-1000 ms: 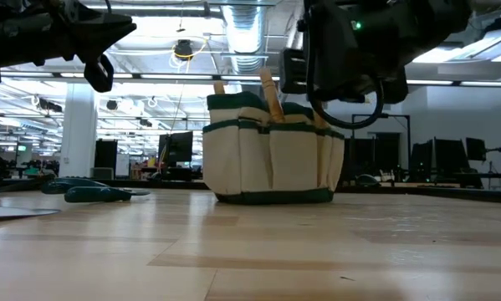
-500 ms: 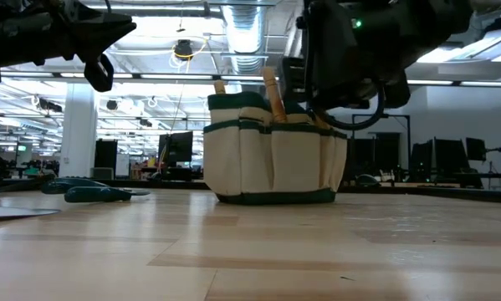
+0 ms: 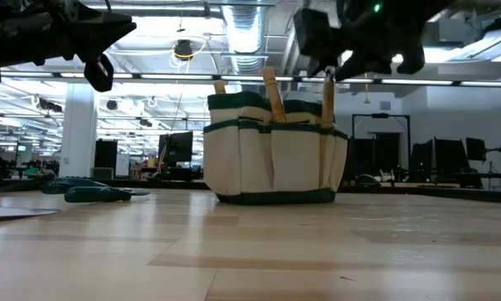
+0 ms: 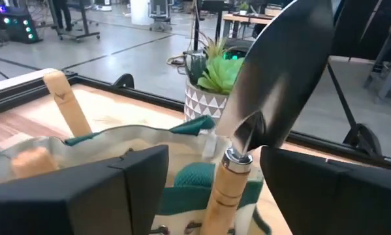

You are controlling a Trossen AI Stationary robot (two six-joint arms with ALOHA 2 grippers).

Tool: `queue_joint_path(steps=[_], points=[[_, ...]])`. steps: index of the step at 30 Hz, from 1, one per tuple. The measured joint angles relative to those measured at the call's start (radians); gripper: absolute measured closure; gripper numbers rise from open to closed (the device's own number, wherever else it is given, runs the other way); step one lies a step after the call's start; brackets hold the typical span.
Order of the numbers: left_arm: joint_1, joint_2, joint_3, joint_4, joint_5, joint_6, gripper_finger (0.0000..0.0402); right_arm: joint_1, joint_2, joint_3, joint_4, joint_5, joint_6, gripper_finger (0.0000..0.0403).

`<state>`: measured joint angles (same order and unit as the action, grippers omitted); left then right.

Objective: Pick & Place Garden tools in Gardening bag
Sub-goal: Put the trowel into the side pocket of the gardening bag

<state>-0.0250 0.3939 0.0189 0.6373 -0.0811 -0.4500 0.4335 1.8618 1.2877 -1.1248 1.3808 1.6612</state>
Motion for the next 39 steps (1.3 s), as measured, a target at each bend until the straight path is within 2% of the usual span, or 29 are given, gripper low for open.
queue_joint_path(steps=[6, 10, 17, 22, 28, 39], points=[[0.0, 0.0, 0.0, 0.0, 0.0, 0.0, 0.0394, -0.004, -0.104, 0.0, 0.001, 0.0, -0.179, 0.0174], [0.0, 0.0, 0.0, 0.0, 0.0, 0.0, 0.0394, -0.021, -0.109, 0.001, 0.031, -0.045, -0.272, 0.0182], [0.0, 0.003, 0.0, 0.001, 0.0, 0.0, 0.0394, -0.031, -0.027, 0.0, 0.086, -0.057, -0.246, 0.0198], [0.0, 0.011, 0.0, 0.003, 0.0, 0.0, 0.0394, -0.024, 0.013, 0.004, 0.128, -0.075, -0.204, 0.0224], [0.0, 0.03, 0.0, 0.009, 0.0, 0.0, 0.0394, -0.013, 0.02, 0.0, 0.097, -0.091, -0.201, 0.0252], [0.0, 0.034, 0.0, 0.014, 0.0, 0.0, 0.0394, 0.024, -0.043, 0.044, -0.019, -0.09, -0.21, 0.0243]])
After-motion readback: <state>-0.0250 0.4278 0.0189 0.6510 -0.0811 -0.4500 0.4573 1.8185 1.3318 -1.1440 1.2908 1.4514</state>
